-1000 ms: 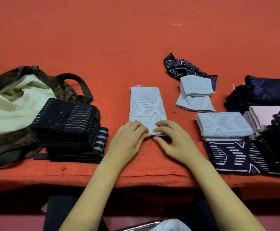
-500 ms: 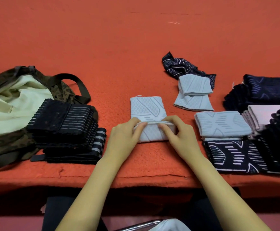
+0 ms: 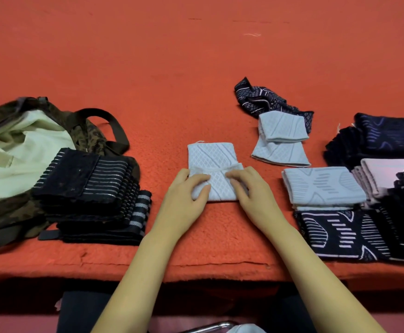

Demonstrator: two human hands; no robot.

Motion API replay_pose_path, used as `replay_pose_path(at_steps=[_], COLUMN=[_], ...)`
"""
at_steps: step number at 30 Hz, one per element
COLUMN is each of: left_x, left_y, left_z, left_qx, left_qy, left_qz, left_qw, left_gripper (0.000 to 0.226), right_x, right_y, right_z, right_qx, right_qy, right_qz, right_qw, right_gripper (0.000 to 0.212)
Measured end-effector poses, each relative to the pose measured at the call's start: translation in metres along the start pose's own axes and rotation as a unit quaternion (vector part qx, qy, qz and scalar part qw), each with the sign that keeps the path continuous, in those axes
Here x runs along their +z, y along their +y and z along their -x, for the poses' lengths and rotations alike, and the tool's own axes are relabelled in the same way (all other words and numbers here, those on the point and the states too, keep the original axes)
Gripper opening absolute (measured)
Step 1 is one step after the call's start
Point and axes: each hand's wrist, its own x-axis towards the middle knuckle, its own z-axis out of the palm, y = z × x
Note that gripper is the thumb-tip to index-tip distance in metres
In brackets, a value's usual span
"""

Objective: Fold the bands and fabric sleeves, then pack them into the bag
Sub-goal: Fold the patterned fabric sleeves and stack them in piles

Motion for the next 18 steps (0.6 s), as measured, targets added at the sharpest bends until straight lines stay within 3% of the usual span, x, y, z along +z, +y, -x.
replay_pose_path(at_steps=[7, 13, 18], left_x=[0.0079, 0.0078, 0.0084], left_y=[-0.0038, 0.0003, 0.0045], left_z=[-0.003, -0.0022, 0.0014], left_qx=[-0.008, -0.025, 0.006], left_qy=[-0.018, -0.005, 0.031], left_qz=[-0.074, -0.091, -0.19], left_qw=[0.997, 0.996, 0.981], left_gripper=[0.037, 0.037, 0.036], right_x=[0.0016, 0.0038, 0.001], right_y=[0.0016, 0.0006, -0.0031], right_z=[0.0008, 0.0022, 0.0054], right_qx=[0.032, 0.031, 0.002], right_qy=[-0.02, -0.018, 0.026], right_qz=[0.023, 0.051, 0.136], right_qw=[0.999, 0.998, 0.99], right_gripper=[0.044, 0.049, 0.042])
